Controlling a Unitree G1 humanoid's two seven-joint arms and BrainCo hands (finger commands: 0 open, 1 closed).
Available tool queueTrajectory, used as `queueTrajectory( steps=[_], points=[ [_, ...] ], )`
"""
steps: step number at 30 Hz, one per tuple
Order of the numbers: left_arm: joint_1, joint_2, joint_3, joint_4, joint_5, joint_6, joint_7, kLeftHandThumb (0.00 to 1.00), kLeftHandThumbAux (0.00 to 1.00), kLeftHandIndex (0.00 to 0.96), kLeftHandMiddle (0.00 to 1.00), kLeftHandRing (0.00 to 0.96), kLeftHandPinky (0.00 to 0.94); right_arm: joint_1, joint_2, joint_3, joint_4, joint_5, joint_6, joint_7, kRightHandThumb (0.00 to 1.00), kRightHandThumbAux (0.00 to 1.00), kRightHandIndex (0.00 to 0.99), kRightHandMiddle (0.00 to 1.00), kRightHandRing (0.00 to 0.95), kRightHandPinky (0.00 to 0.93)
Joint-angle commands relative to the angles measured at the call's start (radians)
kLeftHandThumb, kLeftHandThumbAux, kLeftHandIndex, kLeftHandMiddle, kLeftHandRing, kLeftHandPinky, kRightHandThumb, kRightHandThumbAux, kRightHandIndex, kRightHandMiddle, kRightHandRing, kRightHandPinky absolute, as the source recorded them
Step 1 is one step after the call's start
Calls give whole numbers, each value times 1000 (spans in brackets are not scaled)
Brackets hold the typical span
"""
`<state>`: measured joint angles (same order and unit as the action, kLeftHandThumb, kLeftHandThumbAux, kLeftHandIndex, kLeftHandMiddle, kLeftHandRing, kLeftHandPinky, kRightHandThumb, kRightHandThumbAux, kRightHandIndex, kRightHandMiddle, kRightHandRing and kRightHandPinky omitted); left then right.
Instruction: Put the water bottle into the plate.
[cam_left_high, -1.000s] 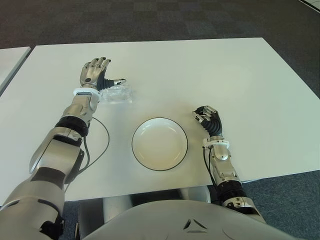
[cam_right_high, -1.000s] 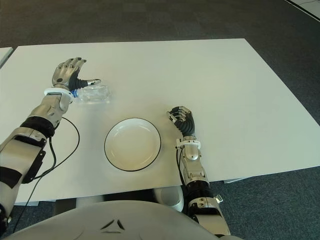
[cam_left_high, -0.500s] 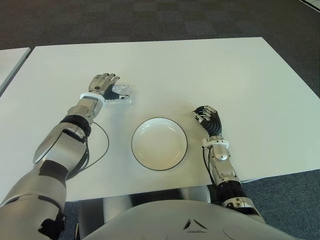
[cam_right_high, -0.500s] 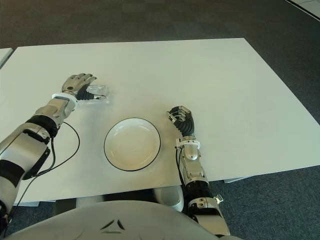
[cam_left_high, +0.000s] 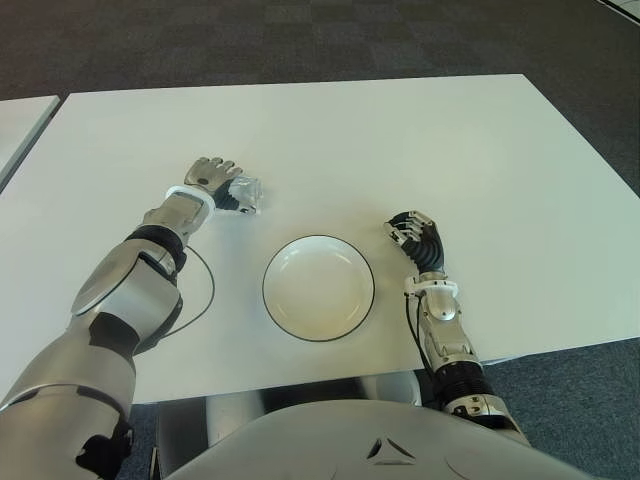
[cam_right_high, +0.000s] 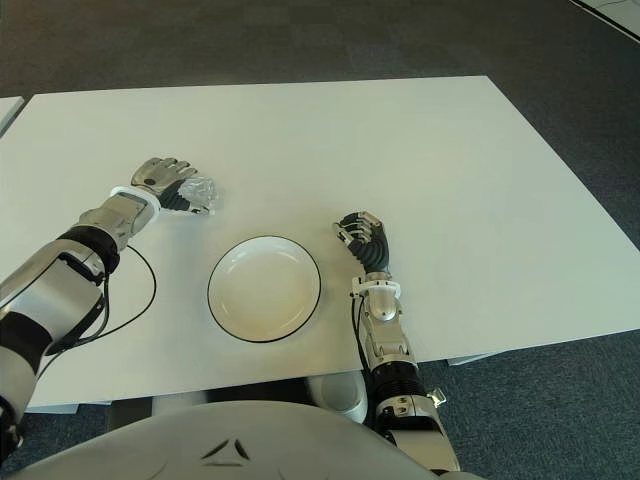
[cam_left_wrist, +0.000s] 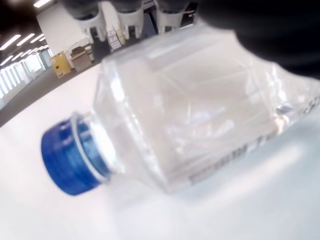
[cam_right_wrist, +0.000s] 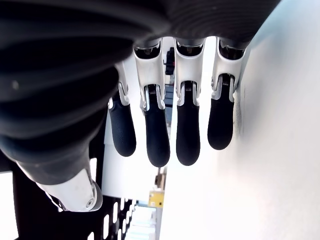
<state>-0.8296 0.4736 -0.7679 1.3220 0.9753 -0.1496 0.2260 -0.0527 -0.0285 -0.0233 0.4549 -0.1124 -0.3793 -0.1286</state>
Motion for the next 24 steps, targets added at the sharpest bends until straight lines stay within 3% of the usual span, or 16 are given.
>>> queueTrajectory(
  steps=[1,13,24],
  points=[
    [37,-15,-38,25,22,-13,-53,603,249,0,0,0,0,5,1,-3,5,12,-3,6,705,733,425,477,477,486],
    [51,-24,-78,32,24,-17,-55,603,310,0,0,0,0,11,2,-6,-5,19,3,11,704,733,426,482,478,477],
    [58,-13,-66,40,-1,-23,-46,614,390,0,1,0,31,11,3,-9,-3,20,-2,13,703,733,426,479,472,476]
  ],
)
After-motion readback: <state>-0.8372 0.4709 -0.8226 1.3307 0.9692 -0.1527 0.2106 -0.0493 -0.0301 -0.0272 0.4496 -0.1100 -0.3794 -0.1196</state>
